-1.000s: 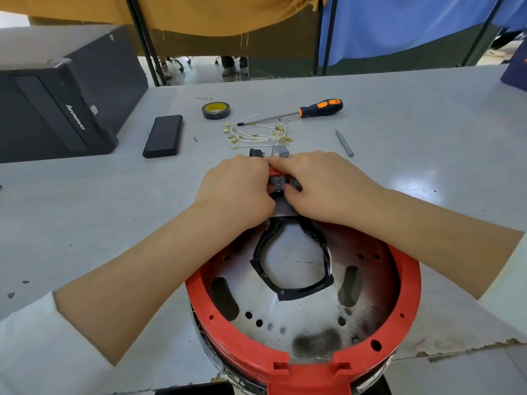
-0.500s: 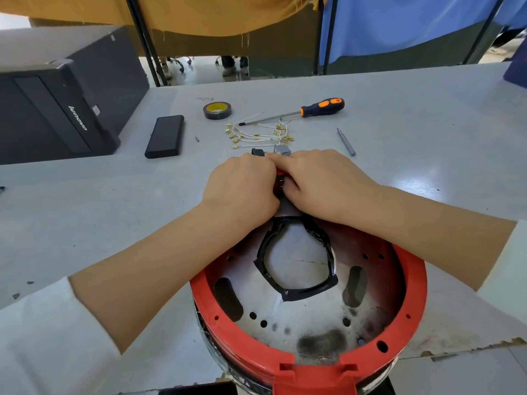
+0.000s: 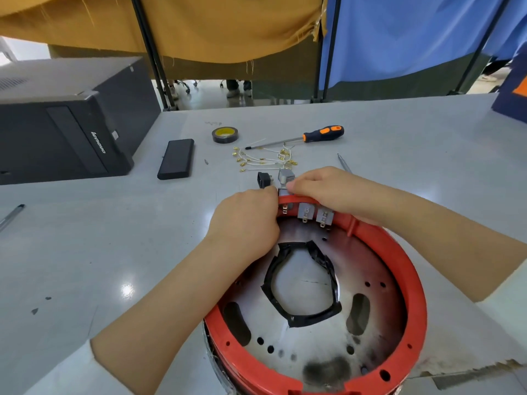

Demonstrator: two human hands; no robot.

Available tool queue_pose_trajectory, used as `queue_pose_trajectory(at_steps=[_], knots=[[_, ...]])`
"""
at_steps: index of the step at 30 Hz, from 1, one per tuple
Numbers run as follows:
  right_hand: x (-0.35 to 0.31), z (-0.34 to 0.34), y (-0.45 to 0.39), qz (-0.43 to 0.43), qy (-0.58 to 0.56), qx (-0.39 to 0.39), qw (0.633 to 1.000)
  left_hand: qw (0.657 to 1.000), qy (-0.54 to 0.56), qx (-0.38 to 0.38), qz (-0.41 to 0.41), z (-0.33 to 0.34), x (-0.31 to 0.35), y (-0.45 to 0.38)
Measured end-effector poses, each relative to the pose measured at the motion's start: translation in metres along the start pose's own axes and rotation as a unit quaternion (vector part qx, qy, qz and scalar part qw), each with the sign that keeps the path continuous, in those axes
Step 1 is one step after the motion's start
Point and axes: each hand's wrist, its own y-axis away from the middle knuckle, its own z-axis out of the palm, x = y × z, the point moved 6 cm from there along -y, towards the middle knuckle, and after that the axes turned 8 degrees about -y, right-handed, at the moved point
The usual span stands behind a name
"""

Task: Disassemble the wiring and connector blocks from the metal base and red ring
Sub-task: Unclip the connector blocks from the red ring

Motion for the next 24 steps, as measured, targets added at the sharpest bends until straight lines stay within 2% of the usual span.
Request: queue_pose_trajectory(at_steps=[5,9,12,13,15,17,18,20,24], knots=[[-0.001,0.001,-0.002,0.047,-0.055,-0.031,0.997,1.000,0.004,-0.003,-0.008,-0.002,-0.001,0.004],[0.002,0.005,-0.013,0.104,-0.170,-0.056,0.978,1.000,0.008,-0.013,-0.010,-0.004,-0.002,0.007],[0.003,-0.004,-0.031,0.085,-0.220,-0.021,0.971,1.000,0.014,-0.018,-0.016,-0.004,-0.003,0.006],[0.005,-0.011,-0.039,0.070,-0.199,-0.001,0.978,1.000,0.015,-0.017,-0.018,-0.004,-0.004,0.006],[0.008,-0.028,-0.055,0.035,-0.017,0.036,0.999,0.999,0.022,-0.015,-0.018,-0.002,-0.004,0.005],[0.013,-0.037,-0.069,-0.001,0.217,0.043,0.975,0.999,0.030,-0.012,-0.017,-0.002,-0.004,0.005],[0.016,-0.038,-0.076,-0.013,0.282,0.035,0.959,0.999,0.035,-0.011,-0.016,-0.002,-0.004,0.005],[0.024,-0.035,-0.086,-0.020,0.319,0.010,0.947,0.999,0.047,-0.007,-0.014,-0.003,-0.005,0.005],[0.030,-0.024,-0.103,-0.021,0.294,-0.057,0.954,0.998,0.054,-0.005,-0.016,-0.002,-0.006,0.005]])
